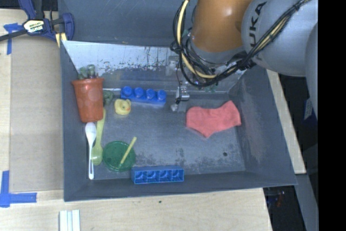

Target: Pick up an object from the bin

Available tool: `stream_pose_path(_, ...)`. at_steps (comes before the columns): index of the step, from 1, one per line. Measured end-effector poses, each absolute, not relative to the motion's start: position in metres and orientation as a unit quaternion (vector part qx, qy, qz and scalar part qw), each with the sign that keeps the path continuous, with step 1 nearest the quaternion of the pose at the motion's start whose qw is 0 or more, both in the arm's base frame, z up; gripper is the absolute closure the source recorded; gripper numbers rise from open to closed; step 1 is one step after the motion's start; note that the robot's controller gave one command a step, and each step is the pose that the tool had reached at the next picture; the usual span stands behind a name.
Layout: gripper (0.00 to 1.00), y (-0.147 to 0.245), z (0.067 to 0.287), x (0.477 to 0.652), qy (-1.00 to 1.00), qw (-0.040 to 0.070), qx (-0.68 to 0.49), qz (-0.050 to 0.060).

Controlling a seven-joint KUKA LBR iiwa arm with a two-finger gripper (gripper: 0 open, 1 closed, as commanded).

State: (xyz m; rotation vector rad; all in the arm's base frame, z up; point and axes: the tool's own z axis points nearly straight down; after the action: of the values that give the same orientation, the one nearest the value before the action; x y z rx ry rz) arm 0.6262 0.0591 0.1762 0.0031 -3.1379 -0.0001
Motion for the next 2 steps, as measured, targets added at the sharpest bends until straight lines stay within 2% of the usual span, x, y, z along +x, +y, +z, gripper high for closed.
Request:
stream_pose_path(1, 0.00, 0.059, 0.181, 0.627, -1.000, -0.002, 0.000, 0.000)
stream_pose_path(2, 0.00, 0.019, 0.128, 0.625, -0.999, -0.004, 0.046, 0.000)
